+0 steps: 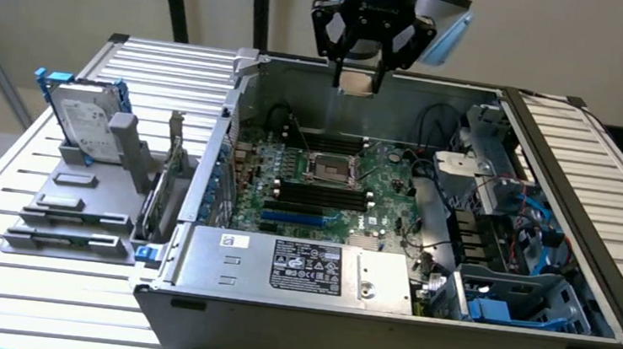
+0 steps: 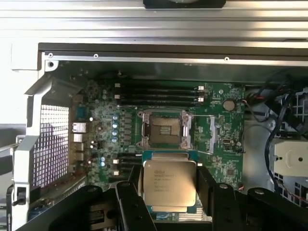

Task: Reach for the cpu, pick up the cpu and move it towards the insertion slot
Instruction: 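Pick up the cpu and move it towards the insertion slot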

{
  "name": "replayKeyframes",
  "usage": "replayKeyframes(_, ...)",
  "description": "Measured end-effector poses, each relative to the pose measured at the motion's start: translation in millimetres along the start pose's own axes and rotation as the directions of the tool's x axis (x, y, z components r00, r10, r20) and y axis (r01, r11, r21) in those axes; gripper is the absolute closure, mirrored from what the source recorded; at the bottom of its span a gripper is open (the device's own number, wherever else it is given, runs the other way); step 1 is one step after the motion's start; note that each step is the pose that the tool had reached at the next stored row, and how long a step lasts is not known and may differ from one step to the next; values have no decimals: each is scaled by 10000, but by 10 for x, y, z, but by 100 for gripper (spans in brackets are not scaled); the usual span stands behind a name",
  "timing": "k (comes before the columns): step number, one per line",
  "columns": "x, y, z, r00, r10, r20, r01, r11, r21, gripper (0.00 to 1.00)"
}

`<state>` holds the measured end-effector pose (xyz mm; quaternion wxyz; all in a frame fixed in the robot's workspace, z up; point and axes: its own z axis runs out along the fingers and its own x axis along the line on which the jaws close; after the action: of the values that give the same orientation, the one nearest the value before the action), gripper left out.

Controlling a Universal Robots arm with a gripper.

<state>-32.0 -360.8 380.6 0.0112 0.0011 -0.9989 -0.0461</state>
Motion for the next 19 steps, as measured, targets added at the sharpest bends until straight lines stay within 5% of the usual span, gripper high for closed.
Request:
replayKeyframes(6,-5,112,77,10000,65,5,-65,10000,1,45)
replayKeyframes(19,4,197,137,9999,155,19,-155,9999,-2,45)
